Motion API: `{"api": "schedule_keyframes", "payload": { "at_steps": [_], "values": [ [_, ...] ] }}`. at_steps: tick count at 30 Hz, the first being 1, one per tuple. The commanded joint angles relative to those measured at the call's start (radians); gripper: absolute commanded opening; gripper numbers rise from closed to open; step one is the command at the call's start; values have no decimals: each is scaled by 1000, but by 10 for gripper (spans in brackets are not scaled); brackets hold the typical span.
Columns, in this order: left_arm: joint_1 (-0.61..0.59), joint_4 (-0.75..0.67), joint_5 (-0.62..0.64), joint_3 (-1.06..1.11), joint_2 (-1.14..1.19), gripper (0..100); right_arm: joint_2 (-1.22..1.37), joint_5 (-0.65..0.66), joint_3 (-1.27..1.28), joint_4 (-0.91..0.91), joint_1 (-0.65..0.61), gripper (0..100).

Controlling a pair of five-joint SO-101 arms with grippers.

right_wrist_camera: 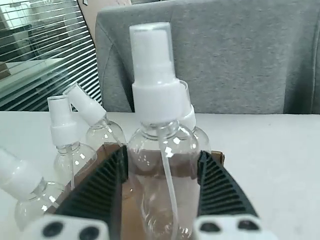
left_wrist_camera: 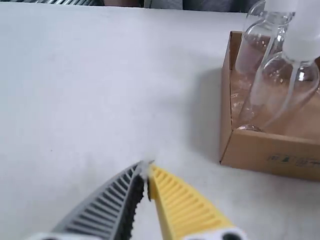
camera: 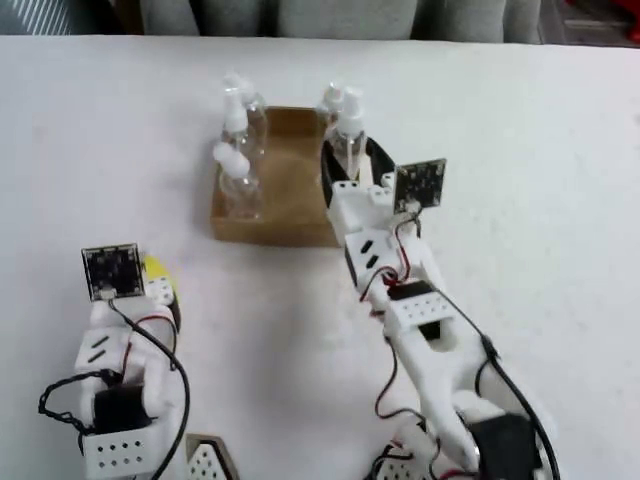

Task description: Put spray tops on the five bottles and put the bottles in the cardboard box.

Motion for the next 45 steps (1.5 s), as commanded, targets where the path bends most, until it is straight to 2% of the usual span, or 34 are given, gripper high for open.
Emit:
{"api": "schedule_keyframes", "payload": {
  "at_steps": [1,14,45],
  "values": [
    [-13,-17,-12,-3,-5,22,79,14,-91,-48,8,16],
    [-16,-17,-12,-3,-5,22,332,17,-189,-125,13,16],
    [-18,-14,-12,-3,-5,22,406,18,-169,-122,-16,22]
  ]
}}
